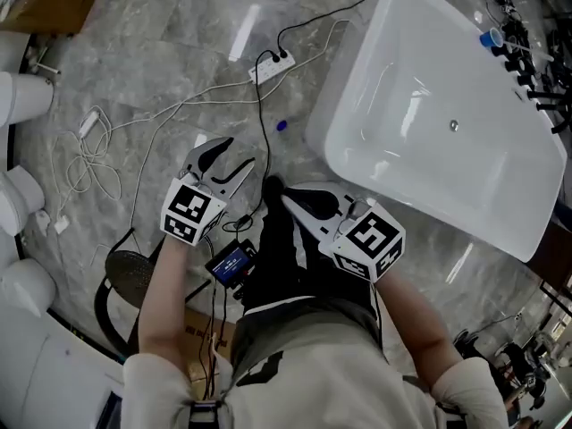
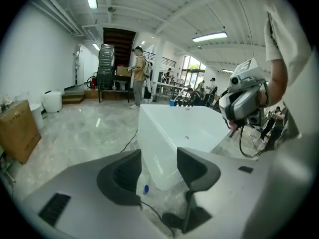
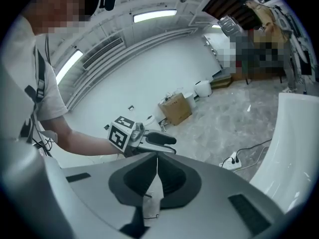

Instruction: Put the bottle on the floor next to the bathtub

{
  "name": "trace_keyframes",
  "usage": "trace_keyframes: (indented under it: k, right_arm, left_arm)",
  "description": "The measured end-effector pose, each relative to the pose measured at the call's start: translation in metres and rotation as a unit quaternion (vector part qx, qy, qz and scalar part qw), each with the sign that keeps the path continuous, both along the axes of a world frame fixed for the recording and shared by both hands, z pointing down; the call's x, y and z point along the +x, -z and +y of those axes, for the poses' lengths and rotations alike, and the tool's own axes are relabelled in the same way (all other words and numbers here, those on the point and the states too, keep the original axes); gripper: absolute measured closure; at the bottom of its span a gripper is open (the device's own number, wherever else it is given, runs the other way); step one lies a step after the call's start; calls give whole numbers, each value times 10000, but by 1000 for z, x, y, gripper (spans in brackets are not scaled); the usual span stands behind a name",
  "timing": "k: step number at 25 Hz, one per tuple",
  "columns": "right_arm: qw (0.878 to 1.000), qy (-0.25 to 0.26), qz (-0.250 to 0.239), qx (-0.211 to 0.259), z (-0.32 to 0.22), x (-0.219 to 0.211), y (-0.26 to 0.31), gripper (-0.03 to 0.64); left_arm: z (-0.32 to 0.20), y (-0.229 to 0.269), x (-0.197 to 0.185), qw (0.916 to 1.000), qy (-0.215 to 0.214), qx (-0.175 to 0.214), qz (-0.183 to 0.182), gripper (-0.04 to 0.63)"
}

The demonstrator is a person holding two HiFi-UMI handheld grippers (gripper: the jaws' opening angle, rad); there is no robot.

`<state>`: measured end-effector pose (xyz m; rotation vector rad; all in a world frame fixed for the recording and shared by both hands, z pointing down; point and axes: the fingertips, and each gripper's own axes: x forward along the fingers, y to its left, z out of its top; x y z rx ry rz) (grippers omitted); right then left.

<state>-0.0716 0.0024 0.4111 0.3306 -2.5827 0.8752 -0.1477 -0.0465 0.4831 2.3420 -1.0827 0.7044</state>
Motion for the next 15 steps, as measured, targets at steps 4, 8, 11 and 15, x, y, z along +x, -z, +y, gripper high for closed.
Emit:
trace_keyframes:
  k: [4,8,11,15]
  right_arm:
    - [9999,27,-66,156,-1,-3,35,589]
    - [9996,-42,-160,232,-5,2,52,589]
    - [9993,-116,-201,282,-3,3,64,589]
    - [9994,-169,-209,230,6,3,80,589]
  left_arm:
    - [10,52,0,9997,140,171,139,327]
    - [13,84,8,9986,250,358,283,327]
    - [19,102,8,9977,325,487,351,331]
    - [31,122,4,9967,444,489,476,341]
